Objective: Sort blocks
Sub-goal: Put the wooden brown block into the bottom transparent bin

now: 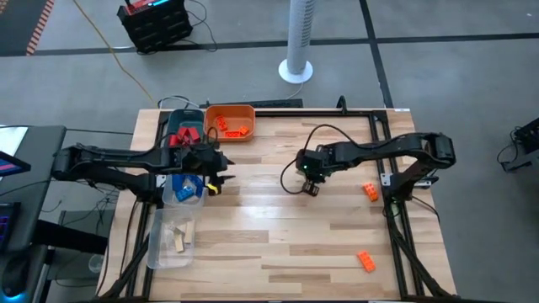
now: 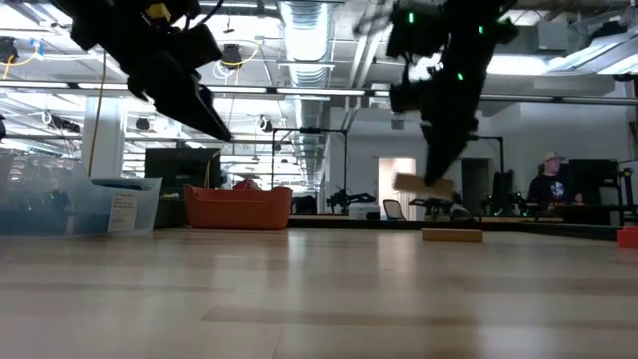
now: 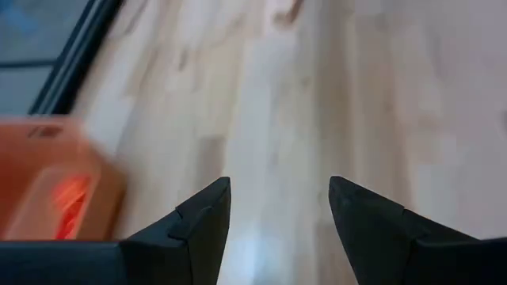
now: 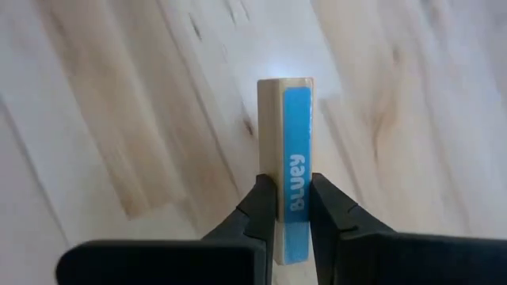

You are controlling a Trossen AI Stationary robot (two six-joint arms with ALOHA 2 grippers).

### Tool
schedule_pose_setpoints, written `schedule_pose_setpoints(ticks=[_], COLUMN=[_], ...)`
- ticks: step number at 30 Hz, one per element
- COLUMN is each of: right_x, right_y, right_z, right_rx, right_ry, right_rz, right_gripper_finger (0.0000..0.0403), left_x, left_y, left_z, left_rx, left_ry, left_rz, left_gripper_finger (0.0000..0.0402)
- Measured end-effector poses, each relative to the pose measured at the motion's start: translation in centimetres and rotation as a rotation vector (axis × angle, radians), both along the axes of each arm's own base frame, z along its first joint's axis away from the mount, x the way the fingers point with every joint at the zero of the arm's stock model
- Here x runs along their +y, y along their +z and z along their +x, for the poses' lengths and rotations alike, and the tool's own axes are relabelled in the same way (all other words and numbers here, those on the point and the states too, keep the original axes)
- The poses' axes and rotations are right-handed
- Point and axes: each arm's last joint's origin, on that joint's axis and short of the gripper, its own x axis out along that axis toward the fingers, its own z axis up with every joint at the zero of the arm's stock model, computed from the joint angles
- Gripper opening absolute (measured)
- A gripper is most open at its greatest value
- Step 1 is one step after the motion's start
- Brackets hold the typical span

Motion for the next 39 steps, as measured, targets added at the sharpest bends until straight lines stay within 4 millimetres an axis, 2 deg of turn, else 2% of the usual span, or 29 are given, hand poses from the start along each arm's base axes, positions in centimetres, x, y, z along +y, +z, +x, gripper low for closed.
schedule_pose_setpoints(ticks=[5, 11, 15, 21, 27, 34, 39], right_x=[2.6, 6.3, 7.7, 8.2, 8.2, 8.0, 8.1], right_y=[2.6, 3.7, 4.0, 4.1, 3.6, 2.8, 3.0], right_z=[1.9, 3.8, 4.7, 7.1, 9.2, 10.9, 11.2], right_rx=[-0.179, -0.318, -0.331, -0.367, -0.326, -0.284, -0.293], right_ry=[0.074, 0.171, 0.189, 0.21, 0.237, 0.274, 0.279], right_rz=[-0.071, -0.201, -0.299, -0.328, -0.35, -0.376, -0.381], right_gripper_finger=[0.0057, 0.0057, 0.0057, 0.0057, 0.0057, 0.0057, 0.0057], left_x=[-0.1, 0.1, 0.0, 0.1, -0.5, -1.1, -1.1], left_y=[-2.4, -3.3, -4.0, -5.0, -5.6, -5.3, -5.2], left_z=[1.4, 2.9, 4.1, 6.2, 7.9, 8.2, 8.2], left_rx=[-0.113, -0.227, -0.276, -0.257, -0.213, -0.22, -0.232], left_ry=[-0.127, -0.132, -0.197, -0.22, -0.258, -0.278, -0.268], left_rz=[0.011, 0.018, -0.026, -0.055, -0.056, -0.056, -0.058], left_gripper_finger=[0.0208, 0.0208, 0.0208, 0.0208, 0.0208, 0.0208, 0.0207])
